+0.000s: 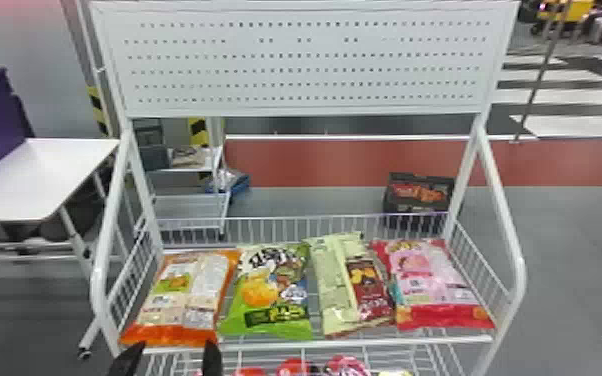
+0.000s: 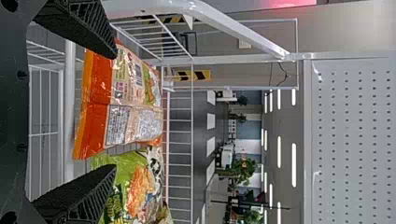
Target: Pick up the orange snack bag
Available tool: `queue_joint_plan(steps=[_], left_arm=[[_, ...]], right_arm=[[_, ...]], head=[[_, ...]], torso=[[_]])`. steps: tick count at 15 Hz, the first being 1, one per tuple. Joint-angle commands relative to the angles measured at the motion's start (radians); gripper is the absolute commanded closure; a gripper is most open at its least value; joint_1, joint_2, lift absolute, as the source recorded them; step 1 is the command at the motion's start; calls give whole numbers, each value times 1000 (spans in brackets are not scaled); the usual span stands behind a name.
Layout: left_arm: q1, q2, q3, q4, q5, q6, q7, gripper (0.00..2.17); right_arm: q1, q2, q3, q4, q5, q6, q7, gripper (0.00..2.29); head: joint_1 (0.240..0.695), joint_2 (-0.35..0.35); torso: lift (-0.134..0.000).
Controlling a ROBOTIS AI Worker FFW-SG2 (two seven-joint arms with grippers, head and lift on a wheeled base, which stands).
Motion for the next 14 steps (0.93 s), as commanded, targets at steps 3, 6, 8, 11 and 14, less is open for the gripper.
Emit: queue_joint_plan(steps=[3,6,8,11,14], left_arm=[[-130,-30,-13,73,13,84,0,46],[-190,-41,-12,130,17,108,6,76],[-209,-45,-4,145,22,117,6,93],[-228,-47,-3,159,25,139,6,161],[-231,-45,2,164,25,142,6,302]], right_arm=[[1,-1,2,0,2,0,0,194],[1,-5,0,-2,2,-6,0,194],[1,-7,0,0,2,-6,-2,194],[1,-11,0,-2,0,-6,-2,194],[1,-11,0,0,0,-6,-2,194]], head=[[499,0],[499,0],[499,0],[499,0],[499,0]], torso=[[0],[0],[0],[0],[0]])
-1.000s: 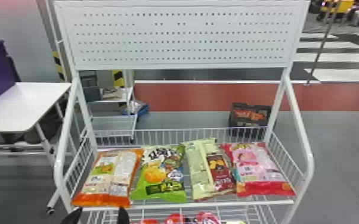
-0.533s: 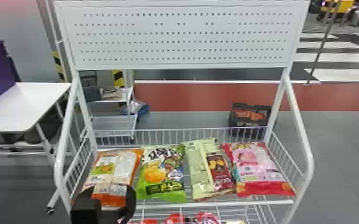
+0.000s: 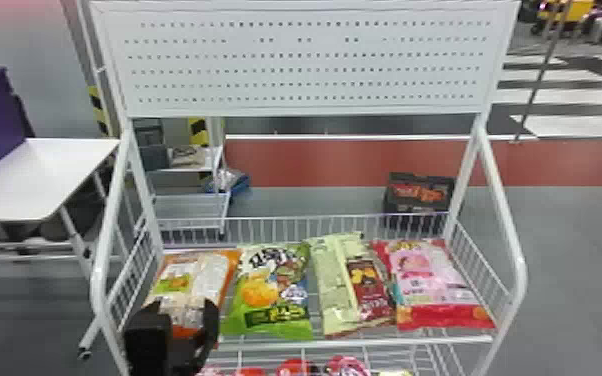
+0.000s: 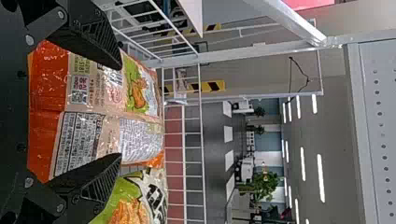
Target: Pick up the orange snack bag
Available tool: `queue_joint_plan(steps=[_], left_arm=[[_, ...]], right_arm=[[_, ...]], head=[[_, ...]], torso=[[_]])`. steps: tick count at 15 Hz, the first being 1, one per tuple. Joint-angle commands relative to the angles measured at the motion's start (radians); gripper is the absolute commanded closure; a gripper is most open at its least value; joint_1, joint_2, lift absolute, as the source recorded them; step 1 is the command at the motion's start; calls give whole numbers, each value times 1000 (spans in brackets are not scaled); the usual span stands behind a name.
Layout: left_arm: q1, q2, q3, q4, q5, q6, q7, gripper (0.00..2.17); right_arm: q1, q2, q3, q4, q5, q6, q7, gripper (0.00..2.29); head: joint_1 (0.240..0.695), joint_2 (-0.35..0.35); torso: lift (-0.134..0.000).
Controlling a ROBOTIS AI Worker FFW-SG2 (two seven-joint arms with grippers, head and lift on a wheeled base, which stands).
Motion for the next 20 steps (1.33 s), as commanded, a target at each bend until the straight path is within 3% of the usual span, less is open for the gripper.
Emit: queue_joint_plan(steps=[1,7,9,15,16,20], left_arm=[[-1,0,2,5,0,1,0,441],[-4,1,5,23,3,1,-2,545],[-4,1,5,23,6,1,0,728],[-7,1,7,40,9,1,-2,751],[-7,-2,16,40,15,1,0,1136],[-4,-2,27,39,23,1,12,1332]], right_arm=[[0,0,0,1,0,0,0,194],[-3,3,0,1,0,0,-1,194],[-3,4,0,1,0,0,-1,194],[-5,4,-1,1,0,-3,-4,194],[-5,4,0,1,0,-3,-4,194],[-5,6,0,2,0,-12,-7,194]], head=[[499,0],[499,0],[499,0],[499,0],[499,0],[499,0]], torso=[[0],[0],[0],[0],[0],[0]])
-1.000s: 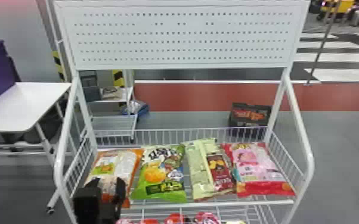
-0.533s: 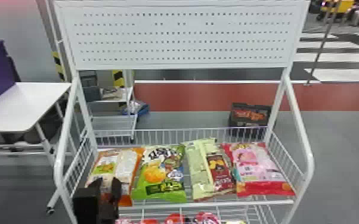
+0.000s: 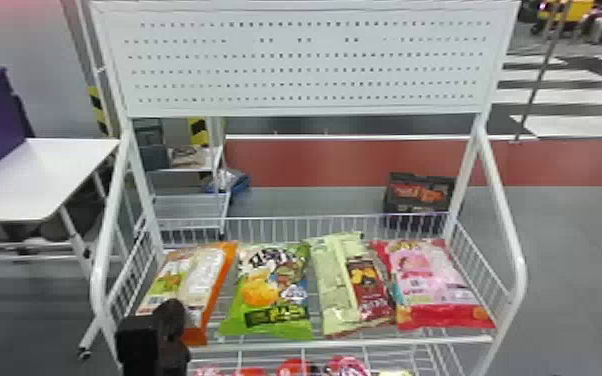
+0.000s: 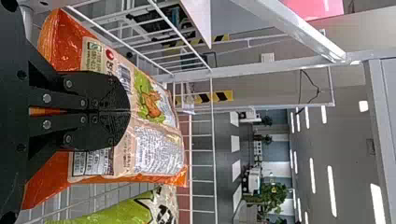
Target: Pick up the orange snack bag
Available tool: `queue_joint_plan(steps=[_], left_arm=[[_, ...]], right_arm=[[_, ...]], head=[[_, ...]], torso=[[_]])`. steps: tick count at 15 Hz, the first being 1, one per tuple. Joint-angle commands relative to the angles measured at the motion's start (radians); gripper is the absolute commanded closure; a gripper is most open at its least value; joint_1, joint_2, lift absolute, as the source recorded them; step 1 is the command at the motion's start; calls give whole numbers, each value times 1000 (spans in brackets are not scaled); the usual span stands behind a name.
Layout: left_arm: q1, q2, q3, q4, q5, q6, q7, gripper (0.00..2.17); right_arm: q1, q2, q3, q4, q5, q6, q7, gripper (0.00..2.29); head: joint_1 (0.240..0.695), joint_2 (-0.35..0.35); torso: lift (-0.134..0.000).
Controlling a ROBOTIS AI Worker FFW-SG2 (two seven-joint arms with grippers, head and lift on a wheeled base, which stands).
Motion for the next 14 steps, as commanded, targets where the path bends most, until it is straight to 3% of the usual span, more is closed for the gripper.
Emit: queue_joint_plan(steps=[1,5,14], left_arm=[[4,0,3,-7,2,3,-1,1332],[23,5,2,-25,0,28,-1,1352],[213,35,34,-326,10,25,7,1352]], right_arm=[[0,1,0,0,0,-2,-2,194],[0,1,0,0,0,-2,-4,194],[0,-2,2,0,0,-5,-5,194]], head=[[499,0],[499,0],[499,0]], torso=[[0],[0],[0]])
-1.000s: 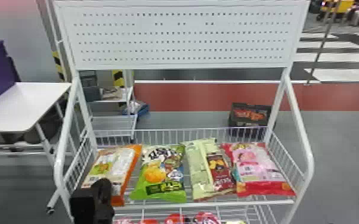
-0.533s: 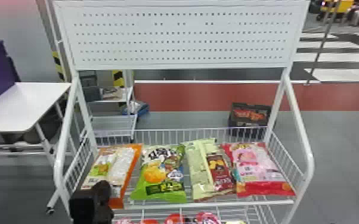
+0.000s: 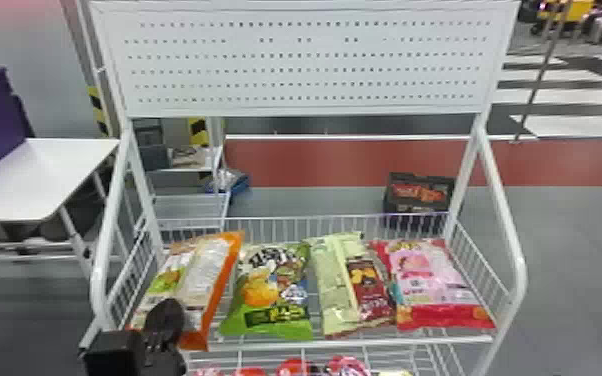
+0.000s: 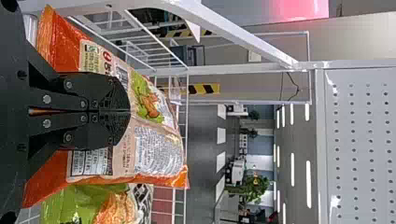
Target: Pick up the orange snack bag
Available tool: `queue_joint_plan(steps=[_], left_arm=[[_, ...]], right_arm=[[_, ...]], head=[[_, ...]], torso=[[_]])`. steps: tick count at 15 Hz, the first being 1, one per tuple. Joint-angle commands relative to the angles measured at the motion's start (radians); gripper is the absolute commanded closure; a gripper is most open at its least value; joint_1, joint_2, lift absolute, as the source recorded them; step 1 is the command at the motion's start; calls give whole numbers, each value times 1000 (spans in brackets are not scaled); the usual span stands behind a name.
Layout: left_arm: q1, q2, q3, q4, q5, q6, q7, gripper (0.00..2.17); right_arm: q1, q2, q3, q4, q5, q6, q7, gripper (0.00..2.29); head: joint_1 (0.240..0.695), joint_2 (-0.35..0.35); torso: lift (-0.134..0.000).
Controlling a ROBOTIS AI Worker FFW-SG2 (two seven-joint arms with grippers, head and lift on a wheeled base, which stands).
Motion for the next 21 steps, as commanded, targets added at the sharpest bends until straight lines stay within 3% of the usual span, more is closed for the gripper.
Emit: queue_joint_plan(steps=[1,10,21], left_arm=[[63,13,7,-76,0,-3,3,1352],[313,94,59,-262,-5,-147,21,1352],[606,103,134,-270,-54,-503,20,1352]], right_arm=[[0,-2,0,0,0,-2,0,194],[-3,-2,3,2,0,-2,0,194],[-8,-2,3,6,-6,1,0,194]], head=[[499,0],[499,0],[499,0]], torso=[[0],[0],[0]])
